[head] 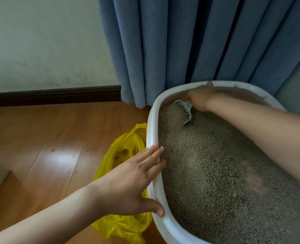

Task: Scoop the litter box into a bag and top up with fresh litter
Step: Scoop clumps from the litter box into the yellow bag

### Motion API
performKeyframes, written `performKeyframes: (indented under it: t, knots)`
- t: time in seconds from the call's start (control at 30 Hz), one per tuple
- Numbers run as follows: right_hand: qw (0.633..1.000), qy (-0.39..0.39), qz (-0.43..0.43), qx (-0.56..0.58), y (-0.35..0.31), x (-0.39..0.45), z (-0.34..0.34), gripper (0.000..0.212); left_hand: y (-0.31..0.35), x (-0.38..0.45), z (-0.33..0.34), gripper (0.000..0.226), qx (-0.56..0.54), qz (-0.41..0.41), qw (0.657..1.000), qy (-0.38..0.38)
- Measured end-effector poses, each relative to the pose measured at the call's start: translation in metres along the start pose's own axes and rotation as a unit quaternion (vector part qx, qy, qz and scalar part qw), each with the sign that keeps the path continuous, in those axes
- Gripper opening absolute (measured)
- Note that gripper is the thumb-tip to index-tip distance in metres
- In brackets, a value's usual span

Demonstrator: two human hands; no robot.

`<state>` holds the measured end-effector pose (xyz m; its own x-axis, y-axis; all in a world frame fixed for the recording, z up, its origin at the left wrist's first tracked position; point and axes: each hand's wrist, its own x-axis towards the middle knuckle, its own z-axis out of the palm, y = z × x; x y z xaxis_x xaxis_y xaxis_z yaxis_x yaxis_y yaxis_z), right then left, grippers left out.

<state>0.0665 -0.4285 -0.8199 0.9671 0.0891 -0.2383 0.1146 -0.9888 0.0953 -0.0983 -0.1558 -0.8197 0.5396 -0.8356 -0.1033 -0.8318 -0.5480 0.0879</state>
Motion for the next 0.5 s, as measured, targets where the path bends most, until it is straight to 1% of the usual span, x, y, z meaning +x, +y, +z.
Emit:
performKeyframes:
  t: [0.13, 0.2, 0.27, 0.33, 0.4, 0.5]
  knots:
    - [0.998, 0.040, -0.036, 0.016, -0.003, -0.010, -0.004, 0.034, 0.000, 0.001, 0.001, 0.105, 0.001, 0.002, 1.000, -0.003]
    - [0.997, 0.037, -0.050, 0.046, -0.005, -0.016, -0.002, 0.033, 0.000, 0.001, 0.001, 0.106, -0.003, 0.000, 1.000, -0.004]
    - [0.995, 0.040, -0.078, 0.047, -0.007, -0.020, 0.002, 0.028, 0.001, 0.002, 0.001, 0.106, -0.004, 0.002, 1.000, -0.005]
    - [0.989, 0.069, -0.125, 0.029, -0.010, -0.025, 0.004, 0.026, 0.001, 0.001, 0.000, 0.106, 0.000, 0.000, 1.000, -0.008]
    - [0.982, 0.081, -0.171, 0.006, -0.015, -0.034, 0.001, 0.028, 0.001, 0.000, -0.001, 0.107, -0.004, -0.004, 1.000, -0.012]
    - [0.959, 0.110, -0.250, -0.079, -0.027, -0.051, -0.004, 0.022, 0.003, -0.001, -0.001, 0.113, -0.030, -0.017, 0.999, -0.029]
